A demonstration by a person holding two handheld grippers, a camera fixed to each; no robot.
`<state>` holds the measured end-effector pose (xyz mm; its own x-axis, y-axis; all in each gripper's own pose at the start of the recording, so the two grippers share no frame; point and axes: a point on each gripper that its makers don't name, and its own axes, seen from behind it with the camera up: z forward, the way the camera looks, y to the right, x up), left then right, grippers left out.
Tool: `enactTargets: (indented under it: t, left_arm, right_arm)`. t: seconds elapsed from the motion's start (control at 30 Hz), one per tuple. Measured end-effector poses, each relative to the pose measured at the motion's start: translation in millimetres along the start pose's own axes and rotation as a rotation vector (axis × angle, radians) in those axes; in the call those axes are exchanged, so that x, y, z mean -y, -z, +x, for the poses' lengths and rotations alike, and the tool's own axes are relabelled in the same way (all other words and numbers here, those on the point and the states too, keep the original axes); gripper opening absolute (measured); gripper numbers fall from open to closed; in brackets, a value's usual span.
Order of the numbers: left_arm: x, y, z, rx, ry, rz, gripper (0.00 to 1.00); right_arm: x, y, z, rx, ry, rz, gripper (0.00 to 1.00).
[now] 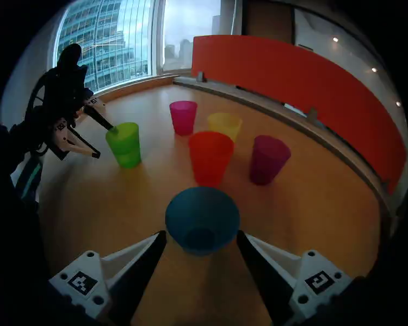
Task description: Pour water
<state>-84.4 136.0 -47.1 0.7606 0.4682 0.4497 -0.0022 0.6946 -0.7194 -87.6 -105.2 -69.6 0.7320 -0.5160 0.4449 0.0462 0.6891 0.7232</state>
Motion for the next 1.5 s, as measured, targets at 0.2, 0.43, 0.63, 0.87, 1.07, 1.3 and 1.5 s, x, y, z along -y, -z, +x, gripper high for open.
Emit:
enactTargets:
  t: [0.2,0.43,0.63,0.87,1.07,1.3,1.5]
  left_arm:
    - [2.8,11.9,-0.7,-0.026,0.029,0.029,0.98]
    - [7.2,28.3,1.9,-0.074,0.070,0.075,0.98]
    - [11.0,40.0,1.5,-0.105,0.084,0.124,0.98]
    - [18.3,54.4,7.6,-0.158,0.098,0.189,0.97]
    - [29.5,69.1,17.0,-0.222,0.120,0.249,0.98]
    - [41.4,83.3,30.2,-0.297,0.145,0.309,0.98]
    - [49.5,91.6,40.7,-0.354,0.173,0.347,0.98]
  right_arm:
    - [-2.1,13.2,-8.9,-0.007,-0.008,-0.033,1.00]
    - [-4.5,28.6,-12.1,-0.032,-0.028,-0.069,1.00]
    - [-8.5,43.5,-12.9,-0.060,-0.043,-0.109,1.00]
    - [-18.7,60.2,-4.3,-0.113,-0.072,-0.176,1.00]
    - [-23.5,70.5,10.1,-0.175,-0.091,-0.227,1.00]
    - [-30.7,78.6,27.9,-0.245,-0.108,-0.288,1.00]
    - [-40.8,87.1,43.9,-0.316,-0.140,-0.344,1.00]
